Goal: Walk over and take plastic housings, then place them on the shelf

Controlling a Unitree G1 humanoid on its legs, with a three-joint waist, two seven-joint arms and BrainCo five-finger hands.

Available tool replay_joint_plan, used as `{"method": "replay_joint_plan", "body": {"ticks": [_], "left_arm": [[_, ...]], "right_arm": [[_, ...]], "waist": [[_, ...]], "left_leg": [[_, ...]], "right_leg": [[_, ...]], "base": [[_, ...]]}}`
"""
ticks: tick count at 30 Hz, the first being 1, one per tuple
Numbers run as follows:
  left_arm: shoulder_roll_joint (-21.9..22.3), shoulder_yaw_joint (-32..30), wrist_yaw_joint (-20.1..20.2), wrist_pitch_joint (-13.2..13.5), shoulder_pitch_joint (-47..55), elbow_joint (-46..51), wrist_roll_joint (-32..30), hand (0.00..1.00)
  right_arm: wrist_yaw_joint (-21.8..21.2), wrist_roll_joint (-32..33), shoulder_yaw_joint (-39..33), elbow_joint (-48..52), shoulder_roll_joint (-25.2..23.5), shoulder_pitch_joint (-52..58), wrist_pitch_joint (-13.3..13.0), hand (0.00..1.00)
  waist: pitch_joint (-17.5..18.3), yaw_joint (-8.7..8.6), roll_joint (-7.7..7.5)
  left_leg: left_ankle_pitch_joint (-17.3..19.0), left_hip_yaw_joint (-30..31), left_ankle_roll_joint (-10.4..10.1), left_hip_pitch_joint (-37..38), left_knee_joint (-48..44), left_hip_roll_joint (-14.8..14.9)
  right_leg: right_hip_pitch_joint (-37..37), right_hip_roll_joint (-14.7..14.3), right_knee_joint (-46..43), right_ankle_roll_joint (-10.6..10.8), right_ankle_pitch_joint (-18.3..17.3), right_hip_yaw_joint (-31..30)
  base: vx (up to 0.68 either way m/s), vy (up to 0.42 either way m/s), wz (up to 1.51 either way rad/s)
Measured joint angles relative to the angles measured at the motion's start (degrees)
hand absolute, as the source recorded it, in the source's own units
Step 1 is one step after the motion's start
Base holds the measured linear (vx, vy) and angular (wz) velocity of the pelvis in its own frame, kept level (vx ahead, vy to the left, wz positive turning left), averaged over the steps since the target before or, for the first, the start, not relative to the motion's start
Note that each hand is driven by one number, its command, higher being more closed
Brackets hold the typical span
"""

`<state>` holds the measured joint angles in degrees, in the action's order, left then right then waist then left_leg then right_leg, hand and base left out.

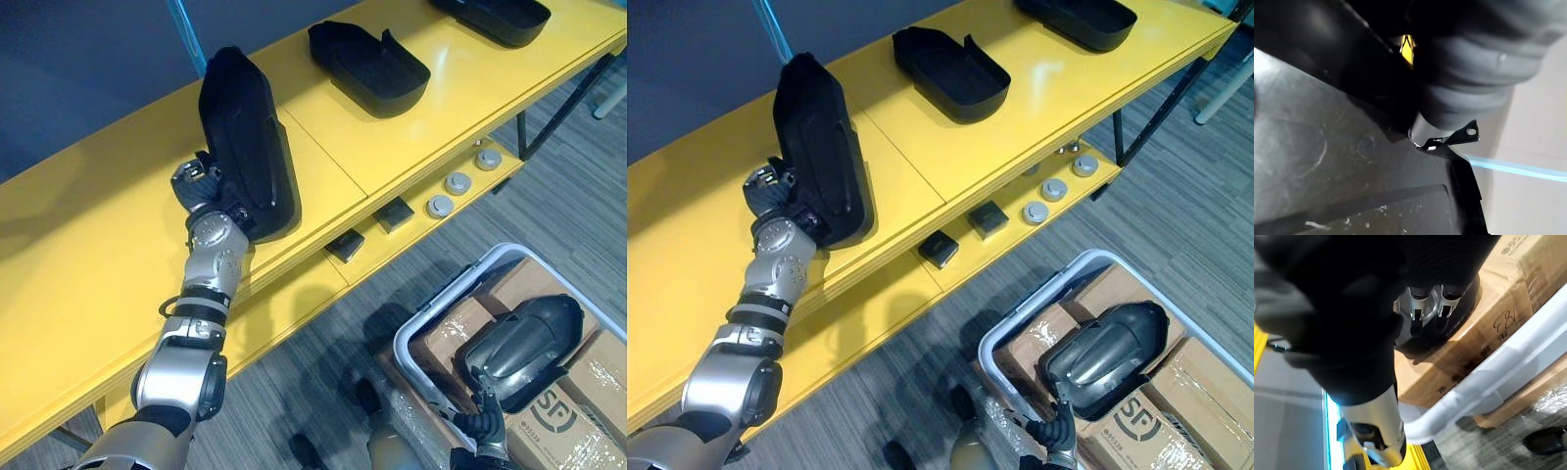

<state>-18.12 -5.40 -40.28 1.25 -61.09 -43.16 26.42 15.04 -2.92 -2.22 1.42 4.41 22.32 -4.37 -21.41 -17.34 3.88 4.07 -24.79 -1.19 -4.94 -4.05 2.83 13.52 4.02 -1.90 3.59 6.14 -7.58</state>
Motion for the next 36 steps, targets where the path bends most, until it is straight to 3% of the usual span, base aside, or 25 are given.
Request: {"method": "replay_joint_plan", "body": {"ticks": [4,5,15,25,28,31,36], "left_arm": [[-2.1,-1.1,-1.0,-0.9,-1.6,-1.6,-3.4,1.0],[-2.6,-1.5,-1.6,-1.0,-2.2,-1.9,-3.6,0.0],[-6.9,-4.4,-4.6,-2.2,-3.5,-3.0,-9.7,0.0],[-6.7,-4.3,-4.8,-2.5,-3.4,-3.1,-9.5,0.0],[-5.5,-4.1,-4.7,-1.9,-2.2,-0.4,-5.6,0.0],[-4.2,-1.4,-2.8,2.6,2.0,10.6,-0.9,0.0],[-3.9,0.4,1.0,9.2,7.4,18.8,2.3,0.0]], "right_arm": [[0.0,0.1,0.5,0.0,0.3,0.0,-1.5,0.0],[0.0,0.1,0.7,0.0,0.3,0.0,-1.7,0.0],[-0.1,0.3,3.3,0.0,0.3,0.1,-3.7,0.0],[-0.1,0.4,3.4,-0.1,0.3,0.1,-3.7,0.0],[-0.1,0.4,3.4,-0.7,0.3,0.1,-3.6,0.0],[-0.1,0.4,3.3,-2.1,0.3,0.1,-3.5,0.0],[-0.4,0.6,1.4,-3.5,0.2,0.1,-2.9,0.0]], "waist": [[-0.7,0.0,-0.03],[-0.9,0.05,-0.05],[-1.6,0.17,-1.21],[-1.6,0.29,-1.24],[-1.6,0.33,-1.29],[-0.9,0.7,-1.34],[3.2,0.91,-1.2]], "left_leg": [[-0.2,0.1,0.2,-0.5,-0.1,0.0],[-0.2,0.1,0.2,-0.9,-0.1,0.0],[-0.2,-0.1,0.2,-1.4,-0.1,0.0],[-0.3,0.1,0.2,-1.1,-0.1,0.1],[-0.3,0.7,0.2,0.1,0.0,0.1],[-0.3,1.6,0.2,0.6,0.0,0.0],[-0.5,3.2,-0.1,2.6,0.6,0.2]], "right_leg": [[0.2,0.0,0.5,-0.1,0.3,0.1],[0.5,0.1,0.5,-0.1,0.4,0.1],[0.7,0.1,1.3,-0.1,0.7,0.1],[0.3,0.1,1.3,-0.1,0.8,0.3],[-1.3,0.2,1.7,-0.1,0.8,0.5],[-2.7,0.4,2.5,-0.1,0.8,1.7],[-5.7,0.4,3.5,-0.2,0.7,3.4]], "base": [[0.0,0.0,0.0],[0.0,0.0,0.0],[0.0,0.001,0.0],[0.0,0.0,0.0],[0.0,0.009,0.05],[0.0,0.009,0.14],[0.02,-0.011,0.14]]}}
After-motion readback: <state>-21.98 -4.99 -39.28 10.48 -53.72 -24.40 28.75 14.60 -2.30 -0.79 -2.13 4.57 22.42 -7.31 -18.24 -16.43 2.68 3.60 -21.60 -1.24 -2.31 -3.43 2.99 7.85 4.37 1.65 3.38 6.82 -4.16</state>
